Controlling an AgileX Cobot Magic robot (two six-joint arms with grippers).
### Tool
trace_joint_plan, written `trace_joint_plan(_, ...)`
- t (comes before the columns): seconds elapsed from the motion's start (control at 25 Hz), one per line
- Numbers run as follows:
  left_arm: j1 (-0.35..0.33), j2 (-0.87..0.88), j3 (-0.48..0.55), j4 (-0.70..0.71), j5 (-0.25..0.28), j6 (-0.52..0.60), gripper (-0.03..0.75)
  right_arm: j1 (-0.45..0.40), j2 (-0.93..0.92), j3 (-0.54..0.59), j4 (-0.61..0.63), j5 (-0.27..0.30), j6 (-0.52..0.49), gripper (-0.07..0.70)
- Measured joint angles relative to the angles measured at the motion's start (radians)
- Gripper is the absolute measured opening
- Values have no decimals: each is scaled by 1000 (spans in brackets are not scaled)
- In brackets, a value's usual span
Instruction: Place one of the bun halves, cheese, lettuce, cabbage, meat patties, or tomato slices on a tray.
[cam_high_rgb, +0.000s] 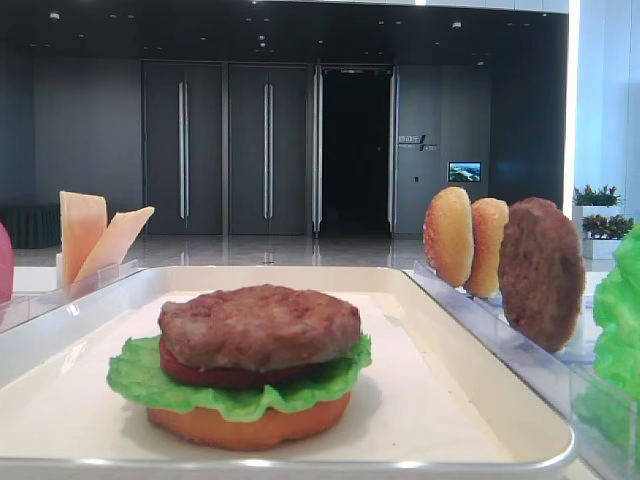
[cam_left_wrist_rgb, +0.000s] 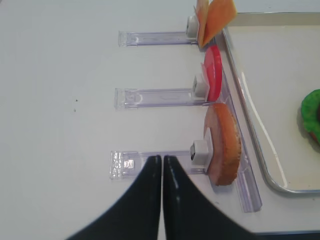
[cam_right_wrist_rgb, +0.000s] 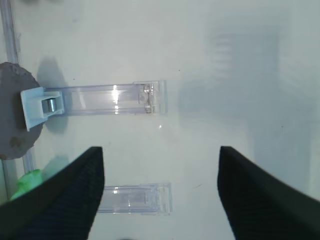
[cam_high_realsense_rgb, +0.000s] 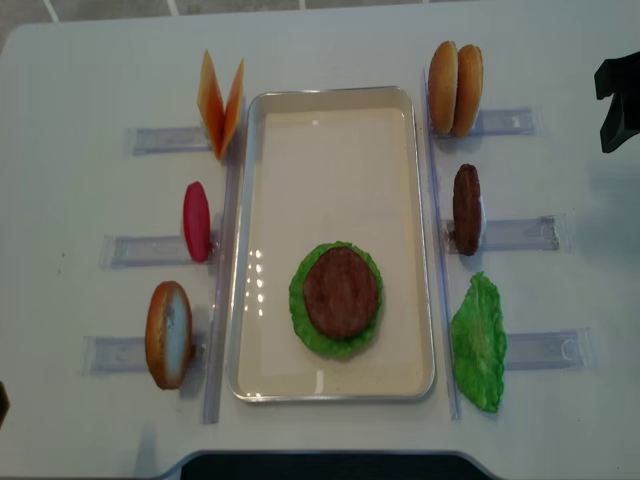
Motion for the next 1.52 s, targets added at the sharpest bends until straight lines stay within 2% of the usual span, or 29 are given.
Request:
trace_joint_plan(0.2,0,0,0,0,0,0,-1,0,-33,16,1,-1,-24,488)
trace_joint_plan(0.4,0,0,0,0,0,0,-1,0,-165,125,1,-1,-27,488)
trace_joint_plan(0.84,0,0,0,0,0,0,-1,0,-644,369,2,2,-35,488)
trace_joint_plan(1.2,0,0,0,0,0,0,-1,0,-1057,488,5,4,-38,488)
trace_joint_plan(1.4,0,0,0,0,0,0,-1,0,-1217,552,5,3,-76,488)
trace_joint_plan(1.52,0,0,0,0,0,0,-1,0,-1297,600,5,-20,-92,488)
